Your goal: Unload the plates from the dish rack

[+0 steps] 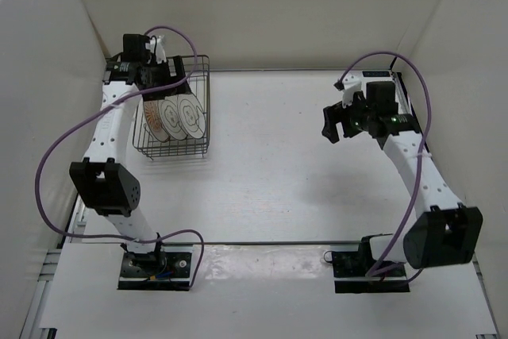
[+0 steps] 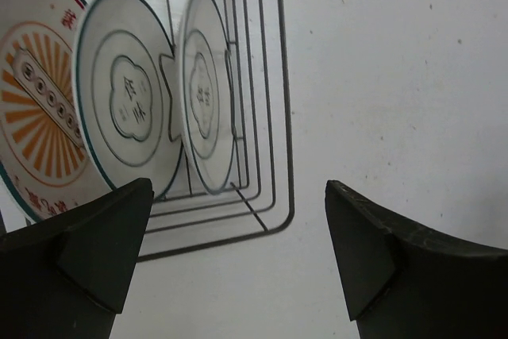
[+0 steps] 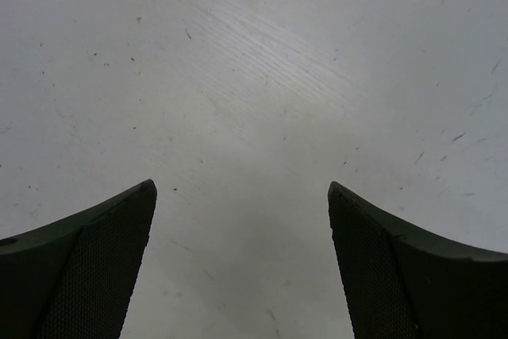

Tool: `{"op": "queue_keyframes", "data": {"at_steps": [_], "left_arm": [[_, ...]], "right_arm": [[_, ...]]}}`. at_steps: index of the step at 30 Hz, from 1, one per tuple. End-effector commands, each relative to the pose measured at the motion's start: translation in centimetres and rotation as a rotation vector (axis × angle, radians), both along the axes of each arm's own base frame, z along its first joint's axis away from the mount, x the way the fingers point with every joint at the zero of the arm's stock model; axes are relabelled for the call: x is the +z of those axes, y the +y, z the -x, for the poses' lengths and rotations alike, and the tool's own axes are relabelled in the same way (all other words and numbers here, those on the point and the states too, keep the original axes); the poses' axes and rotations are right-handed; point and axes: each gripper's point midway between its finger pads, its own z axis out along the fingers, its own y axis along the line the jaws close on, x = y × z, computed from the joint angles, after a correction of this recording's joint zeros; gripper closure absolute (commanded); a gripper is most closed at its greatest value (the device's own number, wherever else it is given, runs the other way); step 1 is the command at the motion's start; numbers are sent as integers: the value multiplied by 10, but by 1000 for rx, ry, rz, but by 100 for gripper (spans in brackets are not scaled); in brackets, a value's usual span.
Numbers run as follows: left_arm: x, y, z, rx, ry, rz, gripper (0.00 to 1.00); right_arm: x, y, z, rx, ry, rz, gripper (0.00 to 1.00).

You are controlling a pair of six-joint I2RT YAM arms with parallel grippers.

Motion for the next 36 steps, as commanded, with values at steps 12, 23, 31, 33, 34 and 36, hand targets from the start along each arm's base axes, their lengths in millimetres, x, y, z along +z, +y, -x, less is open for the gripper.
{"op": "queue_keyframes", "data": {"at_steps": [12,23,31,33,34,36], "left_arm": [[-48,12,-23,117,160,-139,0],[-74,2,-31,106,164,-195,0],[-68,-22,-47,13,62,-91,0],[-71,-18,-46,29,84,-109,0],[-74,-17,-46,28,96,-115,0],[-80,-16,-45,27,113,-123,0]], "right_arm": [[-11,-9,8,-133,317,24,10],[-14,-24,3,-153,289,105,10],[-18,-31,-1,-135,267,158,10],[-23,-31,-2,-130,276,168,10],[-22,-31,-5,-132,274,170,10],[-24,-35,-7,-139,274,186,10]]}}
